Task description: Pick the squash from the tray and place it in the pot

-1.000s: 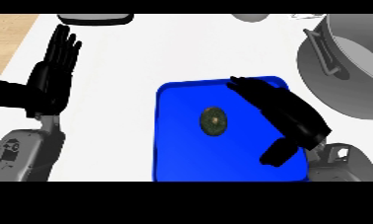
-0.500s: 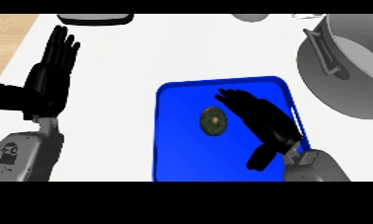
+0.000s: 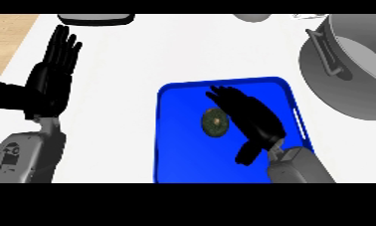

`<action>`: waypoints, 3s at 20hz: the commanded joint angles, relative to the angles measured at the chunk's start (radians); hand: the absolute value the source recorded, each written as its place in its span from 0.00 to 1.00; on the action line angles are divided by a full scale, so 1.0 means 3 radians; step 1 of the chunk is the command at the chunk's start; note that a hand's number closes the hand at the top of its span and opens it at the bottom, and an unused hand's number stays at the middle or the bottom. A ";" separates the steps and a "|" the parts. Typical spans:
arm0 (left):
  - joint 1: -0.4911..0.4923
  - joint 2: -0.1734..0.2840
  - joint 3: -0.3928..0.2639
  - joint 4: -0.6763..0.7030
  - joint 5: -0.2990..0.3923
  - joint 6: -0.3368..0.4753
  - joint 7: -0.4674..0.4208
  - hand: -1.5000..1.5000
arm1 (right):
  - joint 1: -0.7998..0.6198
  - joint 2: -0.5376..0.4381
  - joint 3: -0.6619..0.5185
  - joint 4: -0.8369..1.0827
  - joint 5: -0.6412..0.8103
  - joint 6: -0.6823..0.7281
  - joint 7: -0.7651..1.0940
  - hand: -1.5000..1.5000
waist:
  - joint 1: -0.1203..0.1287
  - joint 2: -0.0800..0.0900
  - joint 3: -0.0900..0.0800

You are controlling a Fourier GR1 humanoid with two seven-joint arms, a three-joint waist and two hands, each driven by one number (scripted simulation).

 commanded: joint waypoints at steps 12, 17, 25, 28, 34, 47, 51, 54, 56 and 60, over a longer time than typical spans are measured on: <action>-0.0040 -0.0113 0.0130 0.0254 -0.0110 -0.0175 -0.0179 0.50 | -0.0313 0.0555 -0.0093 0.1360 0.0570 -0.0758 -0.0350 0.00 | 0.0007 0.0007 0.0000; -0.0097 -0.0122 0.0139 0.0021 -0.0159 -0.0087 0.0059 0.50 | -0.0146 0.0594 0.0037 0.1278 0.0557 -0.0760 -0.0265 0.00 | 0.0001 0.0001 0.0001; -0.0003 -0.0231 0.0062 -0.0054 -0.0219 -0.0051 0.0030 0.50 | -0.0289 0.0596 0.0170 0.1505 0.0723 -0.1023 -0.0871 1.00 | 0.0003 0.0001 0.0001; -0.0091 -0.0187 0.0131 0.0121 -0.0242 -0.0081 -0.0053 0.50 | -0.0508 0.0596 0.0112 0.1793 0.0662 -0.1130 -0.0915 1.00 | 0.0008 0.0008 0.0001; 0.0180 -0.0139 0.0175 -0.0093 -0.0179 -0.0203 -0.0071 0.50 | -0.0374 0.0596 0.0316 0.1363 0.0771 -0.1242 -0.0492 1.00 | 0.0000 -0.0007 0.0000; -0.0096 -0.0169 0.0120 -0.0065 -0.0145 -0.0234 -0.0052 0.50 | -0.1736 0.0196 -0.1629 0.1947 0.0989 -0.1576 0.1865 1.00 | 0.0228 0.0151 -0.0012; -0.0150 -0.0216 0.0018 -0.0058 -0.0230 -0.0201 -0.0048 0.50 | -0.2152 -0.0144 -0.1831 0.2200 0.1427 -0.1692 0.2650 1.00 | 0.0303 0.0168 -0.0022; -0.0157 -0.0218 -0.0015 -0.0063 -0.0164 -0.0297 -0.0024 0.50 | -0.2441 -0.0298 -0.1911 0.2380 0.1771 -0.1850 0.3220 1.00 | 0.0410 0.0176 -0.0021; -0.0191 -0.0207 0.0013 -0.0031 -0.0168 -0.0287 -0.0046 0.50 | -0.2569 -0.0442 -0.1905 0.2524 0.2050 -0.1963 0.3519 1.00 | 0.0415 0.0183 -0.0018; -0.0214 -0.0274 -0.0071 -0.0019 -0.0255 -0.0226 -0.0072 0.50 | -0.2811 -0.0567 -0.1875 0.2788 0.2565 -0.1996 0.4038 1.00 | 0.0424 0.0176 -0.0014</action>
